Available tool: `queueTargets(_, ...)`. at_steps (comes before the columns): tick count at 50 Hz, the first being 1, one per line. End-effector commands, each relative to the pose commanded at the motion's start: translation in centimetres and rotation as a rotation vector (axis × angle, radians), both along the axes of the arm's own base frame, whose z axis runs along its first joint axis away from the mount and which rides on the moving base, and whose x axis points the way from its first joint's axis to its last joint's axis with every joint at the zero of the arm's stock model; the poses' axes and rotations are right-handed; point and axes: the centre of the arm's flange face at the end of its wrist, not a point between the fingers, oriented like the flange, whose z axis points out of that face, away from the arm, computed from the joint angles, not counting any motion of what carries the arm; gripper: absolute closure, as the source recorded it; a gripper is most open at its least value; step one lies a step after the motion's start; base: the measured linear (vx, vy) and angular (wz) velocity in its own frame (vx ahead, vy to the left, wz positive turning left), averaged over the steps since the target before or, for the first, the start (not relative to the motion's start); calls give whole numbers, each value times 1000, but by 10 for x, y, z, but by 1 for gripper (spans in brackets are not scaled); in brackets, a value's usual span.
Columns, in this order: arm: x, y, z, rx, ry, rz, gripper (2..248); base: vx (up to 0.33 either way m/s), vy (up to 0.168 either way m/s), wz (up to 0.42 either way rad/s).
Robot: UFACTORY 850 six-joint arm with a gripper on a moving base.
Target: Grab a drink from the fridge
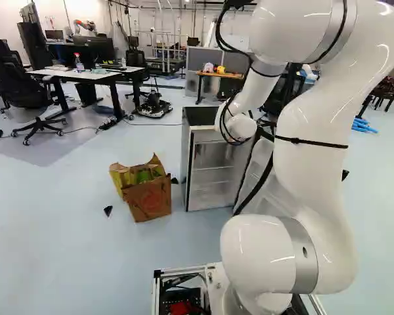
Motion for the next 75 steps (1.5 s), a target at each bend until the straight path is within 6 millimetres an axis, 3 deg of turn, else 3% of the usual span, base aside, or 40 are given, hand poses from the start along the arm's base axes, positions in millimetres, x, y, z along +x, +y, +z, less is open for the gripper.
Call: queueTargets(75,116,14,-21,20,-46,1,156,0,0,0)
